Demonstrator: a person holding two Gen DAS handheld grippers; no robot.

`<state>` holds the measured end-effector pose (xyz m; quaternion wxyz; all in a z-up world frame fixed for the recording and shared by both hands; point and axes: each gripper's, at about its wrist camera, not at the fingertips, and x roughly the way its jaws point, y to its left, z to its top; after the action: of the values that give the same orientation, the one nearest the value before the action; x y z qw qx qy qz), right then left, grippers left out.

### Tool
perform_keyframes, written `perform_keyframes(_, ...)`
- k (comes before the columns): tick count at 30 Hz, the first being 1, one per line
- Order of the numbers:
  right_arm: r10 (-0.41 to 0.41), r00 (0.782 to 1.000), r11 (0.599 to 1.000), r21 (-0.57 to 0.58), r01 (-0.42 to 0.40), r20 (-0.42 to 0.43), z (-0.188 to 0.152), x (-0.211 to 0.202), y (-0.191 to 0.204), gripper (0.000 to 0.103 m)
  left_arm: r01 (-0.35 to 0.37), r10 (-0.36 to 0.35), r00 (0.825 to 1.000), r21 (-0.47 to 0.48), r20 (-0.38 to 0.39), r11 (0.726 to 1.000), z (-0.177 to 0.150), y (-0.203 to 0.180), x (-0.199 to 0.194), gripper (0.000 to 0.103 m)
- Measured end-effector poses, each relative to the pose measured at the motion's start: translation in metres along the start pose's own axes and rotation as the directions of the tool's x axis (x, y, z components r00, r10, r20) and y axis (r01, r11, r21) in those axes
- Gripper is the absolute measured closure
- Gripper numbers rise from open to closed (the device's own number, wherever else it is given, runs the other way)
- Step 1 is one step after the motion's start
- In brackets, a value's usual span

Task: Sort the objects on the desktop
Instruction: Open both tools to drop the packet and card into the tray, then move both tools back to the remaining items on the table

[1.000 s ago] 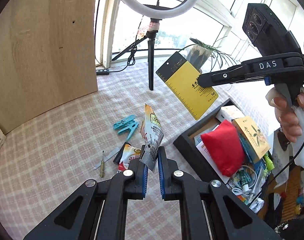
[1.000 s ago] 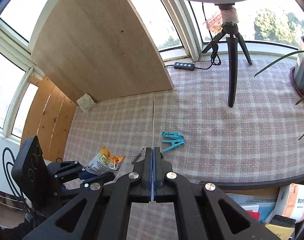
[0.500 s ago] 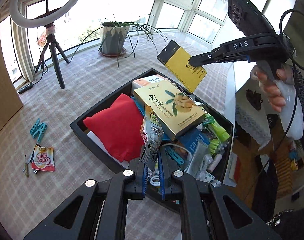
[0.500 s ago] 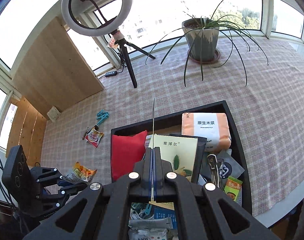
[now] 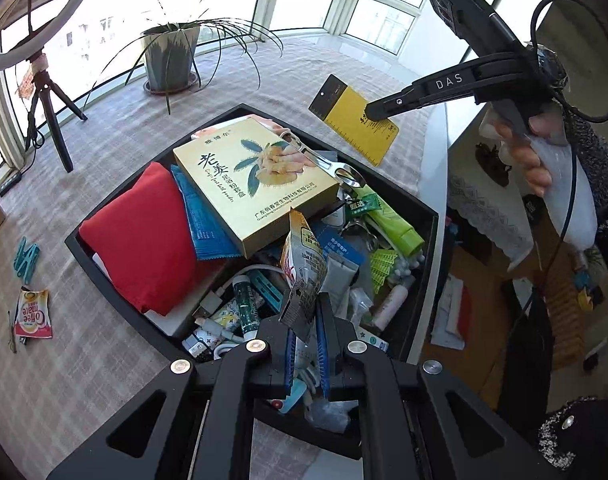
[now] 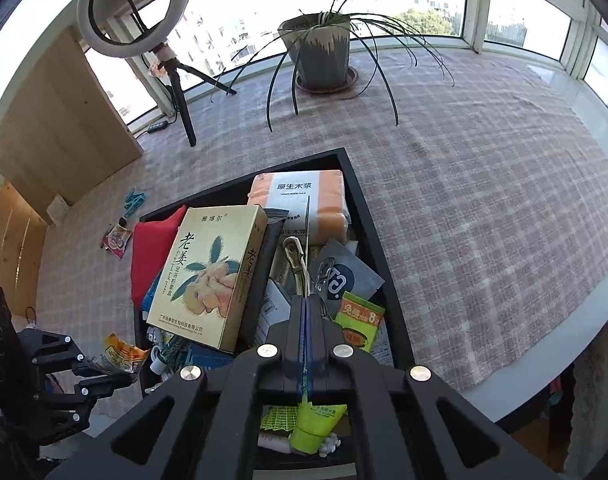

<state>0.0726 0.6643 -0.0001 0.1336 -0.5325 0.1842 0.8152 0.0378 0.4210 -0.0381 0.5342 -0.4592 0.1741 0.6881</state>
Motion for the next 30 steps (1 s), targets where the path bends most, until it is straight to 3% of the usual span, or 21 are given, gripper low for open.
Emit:
perform_keyframes(6, -0.035, 0.999, 0.999, -0.027, 0.035, -0.032, -0.004, 0.016, -0.007, 0.103, -0.024, 0.024, 1.0, 0.028, -0.012, 0.999, 0.002, -0.013, 0.013, 0.093)
perform_keyframes(16, -0.054, 0.998, 0.997, -0.057, 0.052, -0.037, -0.004, 0.02, -0.007, 0.103, -0.076, 0.076, 0.997, -0.018, -0.024, 0.997, 0.001, 0.005, 0.023, 0.092)
perform_keyframes(18, -0.053, 0.997, 0.998, -0.048, 0.05, -0.053, -0.002, 0.023, -0.008, 0.102, -0.056, 0.055, 0.997, -0.031, -0.053, 0.998, 0.0, 0.009, 0.027, 0.075)
perform_keyframes(20, -0.044, 0.997, 0.999, -0.028, 0.042, -0.057, -0.002, 0.022, -0.009, 0.101, -0.064, 0.062, 0.997, -0.036, -0.041, 0.997, -0.001, 0.011, 0.026, 0.069)
perform_keyframes(30, -0.011, 1.0, 1.0, -0.002, 0.011, -0.025, -0.005, 0.007, -0.001, 0.101, -0.095, 0.094, 0.995, -0.066, -0.011, 0.993, -0.006, 0.028, 0.005, 0.069)
